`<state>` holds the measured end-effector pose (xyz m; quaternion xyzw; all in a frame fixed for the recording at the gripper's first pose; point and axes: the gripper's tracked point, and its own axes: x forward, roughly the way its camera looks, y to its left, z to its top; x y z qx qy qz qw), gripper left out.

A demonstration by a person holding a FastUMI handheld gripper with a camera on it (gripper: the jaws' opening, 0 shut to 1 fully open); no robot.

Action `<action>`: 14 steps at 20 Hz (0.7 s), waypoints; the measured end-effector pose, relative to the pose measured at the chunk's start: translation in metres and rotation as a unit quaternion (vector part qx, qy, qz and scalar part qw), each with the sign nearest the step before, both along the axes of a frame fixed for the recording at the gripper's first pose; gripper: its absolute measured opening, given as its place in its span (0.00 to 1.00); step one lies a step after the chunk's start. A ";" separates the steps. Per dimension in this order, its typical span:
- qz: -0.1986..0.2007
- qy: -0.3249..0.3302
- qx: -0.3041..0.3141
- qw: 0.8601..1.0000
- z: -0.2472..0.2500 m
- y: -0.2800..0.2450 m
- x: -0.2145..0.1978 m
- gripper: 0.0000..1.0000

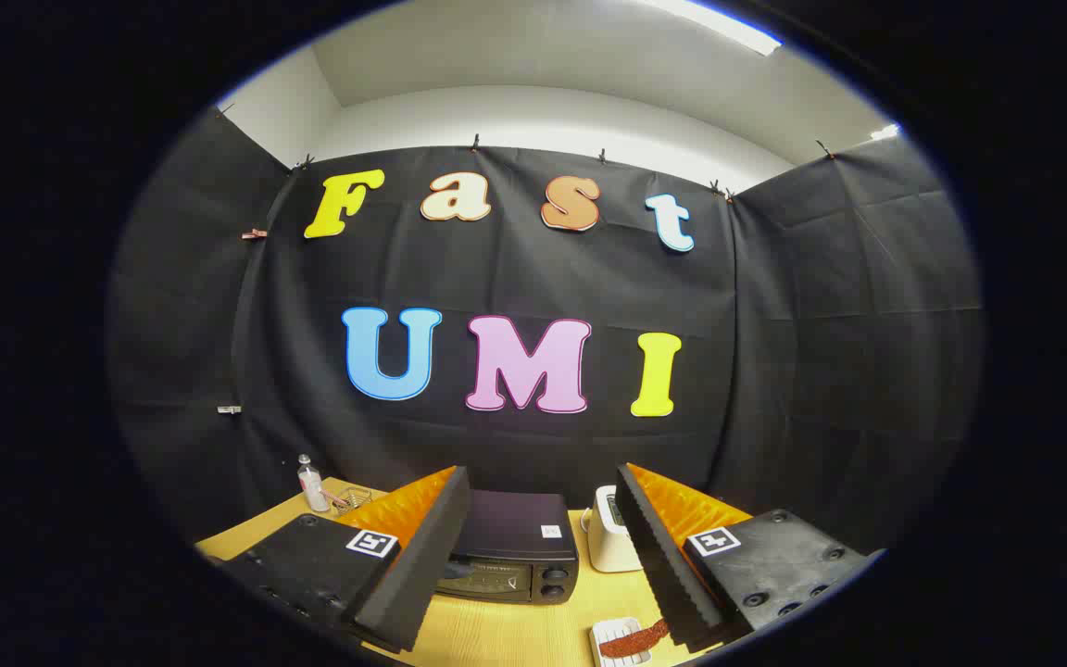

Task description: Open the toaster oven, put the food inside, and close the toaster oven door.

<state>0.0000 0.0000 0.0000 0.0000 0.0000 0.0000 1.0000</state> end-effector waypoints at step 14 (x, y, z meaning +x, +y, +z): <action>0.011 0.001 -0.016 1.000 -0.002 0.009 0.004 0.98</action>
